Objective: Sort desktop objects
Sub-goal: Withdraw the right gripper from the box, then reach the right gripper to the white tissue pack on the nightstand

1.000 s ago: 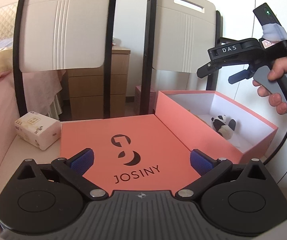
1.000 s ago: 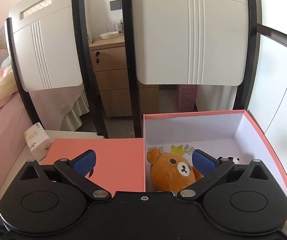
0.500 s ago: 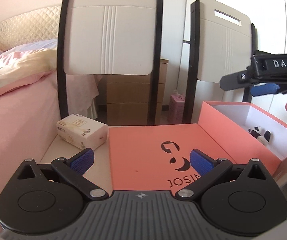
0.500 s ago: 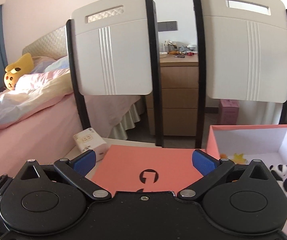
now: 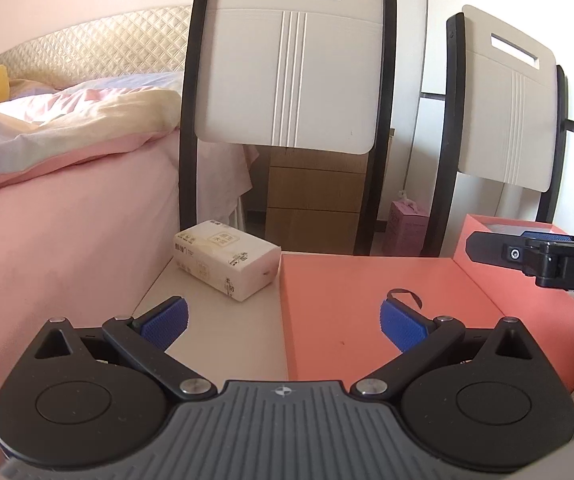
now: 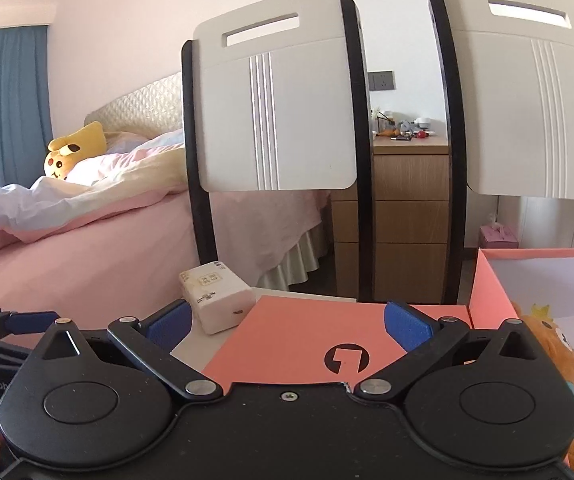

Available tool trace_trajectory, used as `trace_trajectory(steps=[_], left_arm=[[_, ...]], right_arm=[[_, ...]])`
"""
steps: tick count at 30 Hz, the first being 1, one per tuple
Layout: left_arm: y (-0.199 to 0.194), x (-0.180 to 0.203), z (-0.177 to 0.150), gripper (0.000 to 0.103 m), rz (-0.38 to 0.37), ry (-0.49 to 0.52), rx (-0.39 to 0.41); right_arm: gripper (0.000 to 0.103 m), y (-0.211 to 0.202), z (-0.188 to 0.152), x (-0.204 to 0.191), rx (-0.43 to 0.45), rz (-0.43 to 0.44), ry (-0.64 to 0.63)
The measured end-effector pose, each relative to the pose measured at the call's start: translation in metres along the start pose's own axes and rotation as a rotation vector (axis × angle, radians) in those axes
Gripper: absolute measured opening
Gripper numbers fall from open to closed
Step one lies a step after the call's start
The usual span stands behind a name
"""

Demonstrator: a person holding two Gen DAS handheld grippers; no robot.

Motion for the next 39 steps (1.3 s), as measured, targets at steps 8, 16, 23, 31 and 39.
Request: trace_trajectory(steps=[8, 16, 23, 31, 39], left_arm=[[0.004, 0.001, -0.004, 0.103, 0.002, 0.001, -0.008], [0.002, -0.001, -0.006, 0.103, 0.001, 0.008, 0.005], [-0.004, -0.001, -0.011, 0.103, -0.006, 0.012, 0.025], [-0.009, -0.012, -0.016, 0.103, -0.025, -0.032, 0.012], [-0.015, -0.024, -0.017, 0.103, -0.031, -0.06, 0.011]], right_arm=[[0.102, 0.006, -0.022, 0.007, 0.023, 0.032, 0.075], [0.102, 0.013, -0.025, 0.011, 0.011, 0.015, 0.101], [0.102, 0.012, -0.027, 0.011, 0.013, 0.011, 0.078], [0.102, 0.011, -0.031, 0.01, 0.007, 0.014, 0.079], [0.102, 0.02, -0.025, 0.004, -0.023, 0.033, 0.052]])
Point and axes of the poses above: each gripper's, at about its wrist camera, not at the fingertips, and y roughly the way its jaws point, x to its right, z to its top, the point moved 2 cm from there along y, roughly the way its jaws point, and after that the axes turned 5 degrees about -x, right-handed, at the moved point
